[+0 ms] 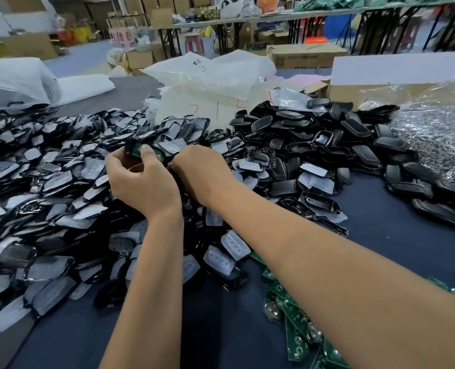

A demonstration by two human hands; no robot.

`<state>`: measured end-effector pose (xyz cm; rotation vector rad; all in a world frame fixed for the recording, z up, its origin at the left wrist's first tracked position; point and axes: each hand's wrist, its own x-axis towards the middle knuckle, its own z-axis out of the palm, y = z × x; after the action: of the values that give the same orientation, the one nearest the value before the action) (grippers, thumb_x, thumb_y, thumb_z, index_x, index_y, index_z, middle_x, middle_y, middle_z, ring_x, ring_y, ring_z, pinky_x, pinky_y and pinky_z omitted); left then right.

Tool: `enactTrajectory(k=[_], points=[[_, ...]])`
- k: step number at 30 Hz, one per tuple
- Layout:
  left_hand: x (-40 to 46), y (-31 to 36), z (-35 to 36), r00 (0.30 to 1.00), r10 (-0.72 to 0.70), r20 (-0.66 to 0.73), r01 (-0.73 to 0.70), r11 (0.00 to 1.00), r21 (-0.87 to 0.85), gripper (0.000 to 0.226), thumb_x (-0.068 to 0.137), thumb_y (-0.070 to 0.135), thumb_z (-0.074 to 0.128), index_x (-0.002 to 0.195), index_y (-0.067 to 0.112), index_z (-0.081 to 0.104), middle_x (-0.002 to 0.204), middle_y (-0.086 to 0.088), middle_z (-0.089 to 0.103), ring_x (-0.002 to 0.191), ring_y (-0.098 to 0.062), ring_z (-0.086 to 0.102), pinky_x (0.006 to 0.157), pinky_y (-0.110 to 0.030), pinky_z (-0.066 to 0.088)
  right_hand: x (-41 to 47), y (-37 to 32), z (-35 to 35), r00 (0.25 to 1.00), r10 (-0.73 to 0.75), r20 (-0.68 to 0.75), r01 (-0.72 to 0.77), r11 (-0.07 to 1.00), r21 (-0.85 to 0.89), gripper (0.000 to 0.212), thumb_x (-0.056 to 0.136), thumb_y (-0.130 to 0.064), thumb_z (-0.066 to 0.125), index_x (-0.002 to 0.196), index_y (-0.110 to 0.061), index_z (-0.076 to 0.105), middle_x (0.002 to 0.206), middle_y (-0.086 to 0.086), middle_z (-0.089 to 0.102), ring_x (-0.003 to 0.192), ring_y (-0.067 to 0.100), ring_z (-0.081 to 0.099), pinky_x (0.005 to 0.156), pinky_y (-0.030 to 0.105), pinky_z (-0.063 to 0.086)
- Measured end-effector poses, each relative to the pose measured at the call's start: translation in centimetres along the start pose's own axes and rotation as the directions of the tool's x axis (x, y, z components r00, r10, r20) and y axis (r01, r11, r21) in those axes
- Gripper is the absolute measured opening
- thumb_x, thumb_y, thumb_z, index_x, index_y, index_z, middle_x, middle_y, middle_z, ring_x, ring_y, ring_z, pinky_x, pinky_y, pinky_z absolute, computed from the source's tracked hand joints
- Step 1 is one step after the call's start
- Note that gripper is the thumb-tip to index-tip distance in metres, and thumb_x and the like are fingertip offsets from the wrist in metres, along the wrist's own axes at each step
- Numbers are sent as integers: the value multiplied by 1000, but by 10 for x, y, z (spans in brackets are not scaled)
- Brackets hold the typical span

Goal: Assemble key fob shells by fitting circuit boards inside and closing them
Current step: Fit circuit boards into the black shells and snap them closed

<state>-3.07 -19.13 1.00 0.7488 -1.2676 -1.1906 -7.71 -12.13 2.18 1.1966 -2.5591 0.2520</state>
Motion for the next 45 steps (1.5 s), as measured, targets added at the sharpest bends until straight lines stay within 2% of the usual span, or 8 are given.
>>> enactTrajectory(k=[6,12,15,19,26,30,38,45], points=[[4,-1,-1,999,-52,-17,51,997,-62,13,89,21,68,89,22,56,91,-2,66,79,-28,71,69,-44,62,-19,20,-2,976,179,-125,-113,904,412,15,96,-18,68,103,-18,81,100,0,76,100,22,67,86,37,52],[-38,1,15,964,-8,267,-4,999,42,10,92,15,72,96,14,62,89,0,67,72,-6,67,67,-33,60,-82,82,-26,734,667,128,-252,92,963,9,93,-11,76,101,-13,80,91,1,78,79,14,69,68,30,58],[-76,7,27,711,-141,689,98,990,102,21,91,8,76,102,20,62,88,-2,72,75,-15,75,68,-42,64,-127,120,-37,648,733,204,-155,-136,979,8,96,-7,72,94,-12,77,85,4,78,69,12,68,62,26,58],[-137,7,45,384,-141,912,-80,979,185,20,91,16,77,93,27,60,80,2,69,70,-7,70,66,-31,61,-175,149,-40,580,785,216,-118,-181,976,13,96,-3,69,88,-11,77,75,6,77,60,13,69,59,23,58],[-164,-14,47,311,136,941,-645,757,104,16,96,33,70,103,19,72,97,1,70,101,-24,56,86,-40,48,-201,157,-21,571,790,222,-115,-191,975,13,95,-6,71,91,-15,80,85,6,76,74,20,66,70,30,58],[-154,-11,45,436,209,875,-364,930,-40,10,98,22,67,94,18,76,87,7,71,84,-12,65,80,-38,54,-201,148,-18,594,769,237,-103,-220,970,14,93,-1,70,91,-11,79,84,8,76,74,20,66,67,26,58],[-154,-7,41,250,-27,968,173,985,-17,6,91,8,77,95,13,76,84,-11,77,78,-18,73,72,-32,61,-202,145,-21,647,713,270,-39,-323,946,8,85,-4,74,89,-9,79,87,11,76,74,21,66,64,25,57],[-153,-2,41,118,-123,985,283,955,85,7,96,12,72,89,10,73,79,-7,73,68,-15,64,70,-30,56,-205,149,-20,719,653,239,87,-426,900,30,81,0,69,105,-13,81,104,9,80,88,16,77,74,23,60]])
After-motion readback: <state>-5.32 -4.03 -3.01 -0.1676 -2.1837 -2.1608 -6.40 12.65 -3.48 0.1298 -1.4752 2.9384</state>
